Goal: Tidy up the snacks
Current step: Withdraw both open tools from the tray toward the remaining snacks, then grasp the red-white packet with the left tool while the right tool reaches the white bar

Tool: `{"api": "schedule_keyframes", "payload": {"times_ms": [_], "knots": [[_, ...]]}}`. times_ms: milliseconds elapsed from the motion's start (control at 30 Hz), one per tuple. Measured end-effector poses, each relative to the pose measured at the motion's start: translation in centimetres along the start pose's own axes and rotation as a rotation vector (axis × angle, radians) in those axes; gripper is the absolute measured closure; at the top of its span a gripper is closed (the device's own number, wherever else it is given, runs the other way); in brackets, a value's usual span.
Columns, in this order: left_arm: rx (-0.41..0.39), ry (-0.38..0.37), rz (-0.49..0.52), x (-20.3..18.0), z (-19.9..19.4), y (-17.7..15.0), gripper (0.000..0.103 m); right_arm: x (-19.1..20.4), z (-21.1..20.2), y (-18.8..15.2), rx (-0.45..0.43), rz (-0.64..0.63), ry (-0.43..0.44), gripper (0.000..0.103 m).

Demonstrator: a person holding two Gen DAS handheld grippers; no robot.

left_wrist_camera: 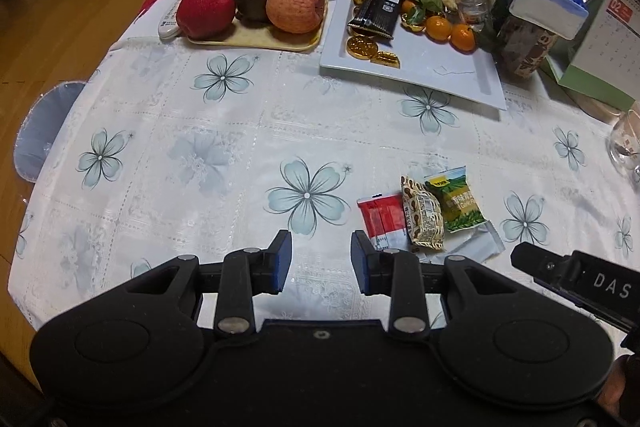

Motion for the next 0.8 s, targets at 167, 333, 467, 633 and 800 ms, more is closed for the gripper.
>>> {"api": "schedule_keyframes", "payload": {"times_ms": [167,333,467,633,800], "knots": [[0.088,0.001,-0.035,0.5,2.2,0.1,0.061,0.0,2.8,2.0,0.017,0.009,-0.011,0.067],[0.131,-0.025,-0.089,0.7,2.7,0.3,0.062,0.5,5.0,2.7,0.016,0.004,0.02,0.067],[0.134,-0.031,-0.084,0.7,2.6,0.2,0.062,0.9,6.5,2.8,0.017,-0.009,0.015,0.067],[0.152,-0.035,-0.078,0.8,2.8,-0.2,0.061,1.6,8.1,2.9,-0.016,-0.067,-0.036,0.067],[0.167,-0.053,-0.081,0.8,2.8,-0.4,0.061,2.0,9.4,2.5,-0.026,-0.12,-0.079,0.062]]}}
Point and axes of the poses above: each gripper's, at about its wrist camera, not at the fingertips, and z roughly the way its jaws point, x to its left, y to its top, the point moved 8 cm from there along z, roughly the way its jaws point, and after that the axes turned 3 degrees about -z, right-handed, at the moved point
